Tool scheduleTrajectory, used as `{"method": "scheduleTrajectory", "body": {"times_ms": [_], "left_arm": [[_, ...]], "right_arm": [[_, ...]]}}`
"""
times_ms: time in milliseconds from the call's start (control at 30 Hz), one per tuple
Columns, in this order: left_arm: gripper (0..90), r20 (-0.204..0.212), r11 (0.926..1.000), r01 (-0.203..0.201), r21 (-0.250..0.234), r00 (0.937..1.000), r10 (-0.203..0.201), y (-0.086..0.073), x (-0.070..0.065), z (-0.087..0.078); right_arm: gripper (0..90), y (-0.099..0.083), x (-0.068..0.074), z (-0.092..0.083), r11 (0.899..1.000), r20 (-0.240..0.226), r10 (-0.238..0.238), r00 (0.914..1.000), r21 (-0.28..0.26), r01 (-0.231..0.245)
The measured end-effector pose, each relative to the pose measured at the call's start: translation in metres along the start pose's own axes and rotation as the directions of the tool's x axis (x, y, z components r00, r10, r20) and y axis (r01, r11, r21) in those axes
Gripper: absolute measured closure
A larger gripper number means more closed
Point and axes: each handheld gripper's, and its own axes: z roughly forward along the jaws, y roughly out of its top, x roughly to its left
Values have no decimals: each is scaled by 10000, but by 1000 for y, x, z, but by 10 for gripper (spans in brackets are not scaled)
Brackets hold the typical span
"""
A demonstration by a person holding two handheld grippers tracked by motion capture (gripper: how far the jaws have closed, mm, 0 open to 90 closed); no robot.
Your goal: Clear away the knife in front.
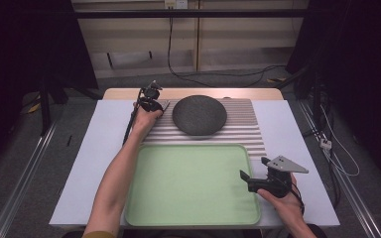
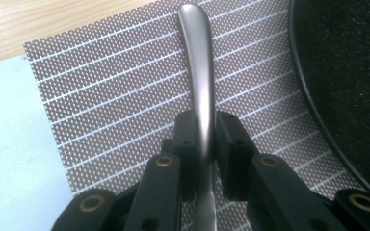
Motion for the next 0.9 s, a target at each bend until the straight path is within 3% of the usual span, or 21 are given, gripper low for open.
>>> {"method": "scheduleTrajectory", "body": {"times_ms": [200, 300, 467, 900], "left_arm": [[802, -147, 9998, -173, -10, 9997, 173, 0, -3, -11], [802, -213, 9989, -462, 54, 9987, 463, 0, -3, -17], [802, -128, 9982, -526, -276, 9986, 523, -1, -7, -32], [802, -77, 9956, -753, -556, 9972, 750, -17, -17, -64]], "right_arm": [[68, 0, 0, 0, 10000, 10, -16, 10000, 1, 16], [68, 0, 0, -1, 10000, 5, -40, 10000, -7, 40], [67, 0, 0, -1, 10000, 3, -73, 10000, -53, 73], [69, 1, 0, 0, 10000, -50, -15, 10000, -79, 14]]}}
